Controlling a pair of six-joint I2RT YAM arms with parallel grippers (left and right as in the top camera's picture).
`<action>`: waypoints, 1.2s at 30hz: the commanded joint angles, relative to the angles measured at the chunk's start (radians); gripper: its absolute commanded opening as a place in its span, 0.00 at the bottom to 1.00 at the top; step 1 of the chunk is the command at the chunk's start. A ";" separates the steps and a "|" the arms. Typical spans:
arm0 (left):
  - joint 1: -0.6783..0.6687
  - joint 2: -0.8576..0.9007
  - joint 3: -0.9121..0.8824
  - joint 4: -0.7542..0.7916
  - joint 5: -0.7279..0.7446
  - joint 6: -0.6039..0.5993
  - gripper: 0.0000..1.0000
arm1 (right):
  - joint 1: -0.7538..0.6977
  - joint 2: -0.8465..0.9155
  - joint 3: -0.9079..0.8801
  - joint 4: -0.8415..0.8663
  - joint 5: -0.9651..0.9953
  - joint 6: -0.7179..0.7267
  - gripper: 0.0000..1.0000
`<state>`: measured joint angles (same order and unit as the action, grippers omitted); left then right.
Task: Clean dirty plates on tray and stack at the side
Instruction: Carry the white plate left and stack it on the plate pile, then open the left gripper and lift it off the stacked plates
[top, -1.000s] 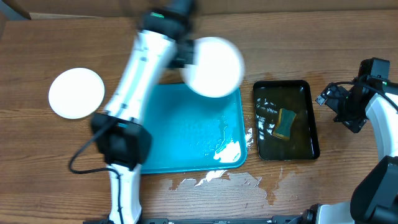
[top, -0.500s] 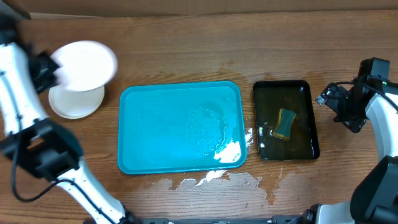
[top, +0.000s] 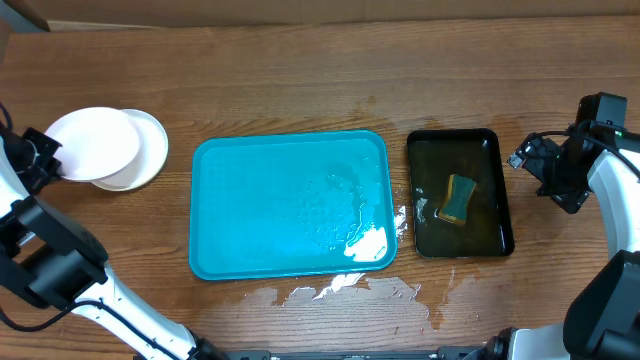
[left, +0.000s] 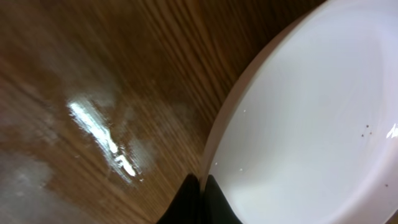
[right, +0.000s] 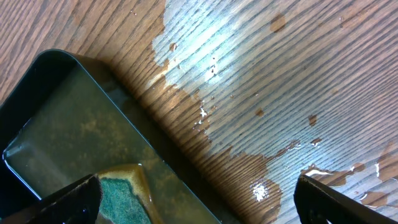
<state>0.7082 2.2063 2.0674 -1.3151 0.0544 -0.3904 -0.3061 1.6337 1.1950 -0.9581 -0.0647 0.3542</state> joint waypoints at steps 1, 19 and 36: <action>-0.010 -0.035 -0.051 0.041 0.097 0.032 0.04 | -0.002 -0.005 0.024 0.006 -0.004 -0.006 1.00; -0.018 -0.035 -0.060 0.059 0.193 0.064 0.89 | -0.002 -0.005 0.024 0.006 -0.004 -0.006 1.00; -0.297 -0.035 -0.060 0.051 0.524 0.256 1.00 | -0.002 -0.005 0.024 0.006 -0.004 -0.006 1.00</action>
<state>0.4725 2.2063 2.0106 -1.2671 0.5537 -0.1722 -0.3061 1.6337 1.1950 -0.9581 -0.0685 0.3542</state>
